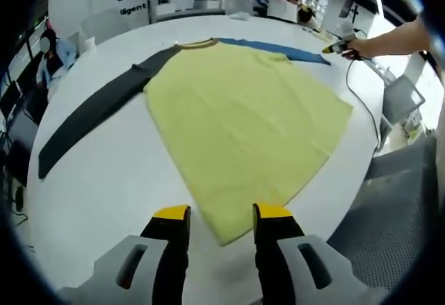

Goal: Fold the garment on the visible template until the final outline fits inside the template.

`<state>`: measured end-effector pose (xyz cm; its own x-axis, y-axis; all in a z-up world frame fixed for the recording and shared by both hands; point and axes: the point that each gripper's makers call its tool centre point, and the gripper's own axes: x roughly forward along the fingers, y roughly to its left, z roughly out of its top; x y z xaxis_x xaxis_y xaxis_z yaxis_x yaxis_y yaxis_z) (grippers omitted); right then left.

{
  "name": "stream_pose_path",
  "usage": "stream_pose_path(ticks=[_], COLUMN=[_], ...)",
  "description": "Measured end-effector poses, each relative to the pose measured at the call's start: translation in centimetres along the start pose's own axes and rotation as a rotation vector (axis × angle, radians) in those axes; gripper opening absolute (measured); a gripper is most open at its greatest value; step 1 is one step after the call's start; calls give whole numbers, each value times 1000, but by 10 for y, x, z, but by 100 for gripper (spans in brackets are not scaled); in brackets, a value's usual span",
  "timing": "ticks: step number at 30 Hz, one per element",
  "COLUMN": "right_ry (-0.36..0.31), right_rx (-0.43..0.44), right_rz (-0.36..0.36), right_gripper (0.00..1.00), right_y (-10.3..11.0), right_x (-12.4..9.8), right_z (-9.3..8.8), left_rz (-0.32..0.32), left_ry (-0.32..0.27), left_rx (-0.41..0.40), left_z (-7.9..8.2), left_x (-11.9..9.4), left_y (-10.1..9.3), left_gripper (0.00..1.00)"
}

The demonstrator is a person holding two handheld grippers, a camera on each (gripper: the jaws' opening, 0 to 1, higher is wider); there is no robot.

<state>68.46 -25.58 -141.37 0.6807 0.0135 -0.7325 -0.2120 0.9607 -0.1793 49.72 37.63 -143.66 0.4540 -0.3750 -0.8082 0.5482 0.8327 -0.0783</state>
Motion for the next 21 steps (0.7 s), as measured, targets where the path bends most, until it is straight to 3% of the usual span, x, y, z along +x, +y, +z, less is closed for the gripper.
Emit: stream_pose_path(ticks=[4, 8, 17, 21], right_ry=[-18, -36, -103, -136], right_rx=[-6, -38, -98, -154], right_rz=[5, 29, 98, 136], right_gripper=[2, 2, 4, 4], right_y=[4, 21, 63, 92], right_x=[-7, -14, -32, -45], right_z=[3, 7, 26, 34], left_rz=[0, -3, -7, -12], left_ry=[-3, -8, -21, -19], left_rx=[-3, -3, -2, -1], left_z=[0, -1, 0, -3], left_x=[-1, -1, -2, -3], left_y=[0, -1, -2, -3], left_gripper=[35, 35, 35, 35])
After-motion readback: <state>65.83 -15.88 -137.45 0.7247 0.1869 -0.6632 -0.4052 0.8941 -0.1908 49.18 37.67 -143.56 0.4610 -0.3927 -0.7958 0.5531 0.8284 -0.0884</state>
